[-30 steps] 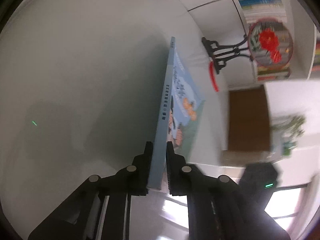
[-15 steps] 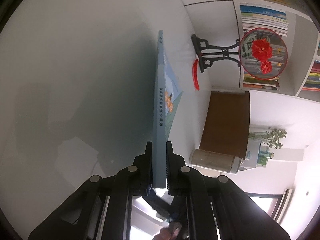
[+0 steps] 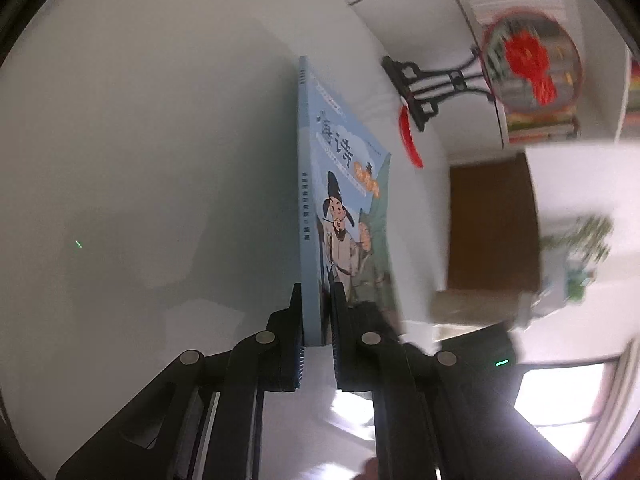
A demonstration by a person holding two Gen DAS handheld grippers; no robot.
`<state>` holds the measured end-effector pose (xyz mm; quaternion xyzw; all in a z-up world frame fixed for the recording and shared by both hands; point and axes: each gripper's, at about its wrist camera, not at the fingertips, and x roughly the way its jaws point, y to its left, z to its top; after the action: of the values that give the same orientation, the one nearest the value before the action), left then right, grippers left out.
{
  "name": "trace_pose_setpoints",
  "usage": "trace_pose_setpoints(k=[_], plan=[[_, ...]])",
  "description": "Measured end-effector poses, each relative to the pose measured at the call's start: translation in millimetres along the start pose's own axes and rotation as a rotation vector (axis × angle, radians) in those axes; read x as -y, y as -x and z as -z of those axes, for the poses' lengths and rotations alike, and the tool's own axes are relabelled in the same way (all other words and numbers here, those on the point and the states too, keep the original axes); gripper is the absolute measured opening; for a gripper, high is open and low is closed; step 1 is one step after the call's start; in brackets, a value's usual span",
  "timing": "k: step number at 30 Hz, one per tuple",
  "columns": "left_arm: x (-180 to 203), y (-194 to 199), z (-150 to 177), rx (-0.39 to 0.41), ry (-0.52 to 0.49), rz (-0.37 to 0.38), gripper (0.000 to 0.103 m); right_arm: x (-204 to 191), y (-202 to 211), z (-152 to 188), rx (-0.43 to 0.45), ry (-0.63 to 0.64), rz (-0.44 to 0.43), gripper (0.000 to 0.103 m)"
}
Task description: Organize books
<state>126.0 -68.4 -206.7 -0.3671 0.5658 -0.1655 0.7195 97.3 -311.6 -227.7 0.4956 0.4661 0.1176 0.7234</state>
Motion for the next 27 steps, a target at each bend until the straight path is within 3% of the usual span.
trace_pose_setpoints(k=[4, 12, 18, 27], plan=[[11, 4, 12, 0.019, -0.113, -0.060, 0.008, -24, 4, 7, 0.010, 0.179, 0.128, 0.020], [28, 15, 37, 0.066, -0.330, -0.174, 0.009, -44, 8, 38, 0.015, 0.447, 0.291, 0.020], [40, 37, 52, 0.109, -0.476, -0.265, 0.013, -75, 11, 66, 0.018, 0.693, 0.336, 0.020], [24, 90, 55, 0.201, -0.465, -0.311, 0.014, -117, -5, 97, -0.018, 0.809, 0.275, 0.020]])
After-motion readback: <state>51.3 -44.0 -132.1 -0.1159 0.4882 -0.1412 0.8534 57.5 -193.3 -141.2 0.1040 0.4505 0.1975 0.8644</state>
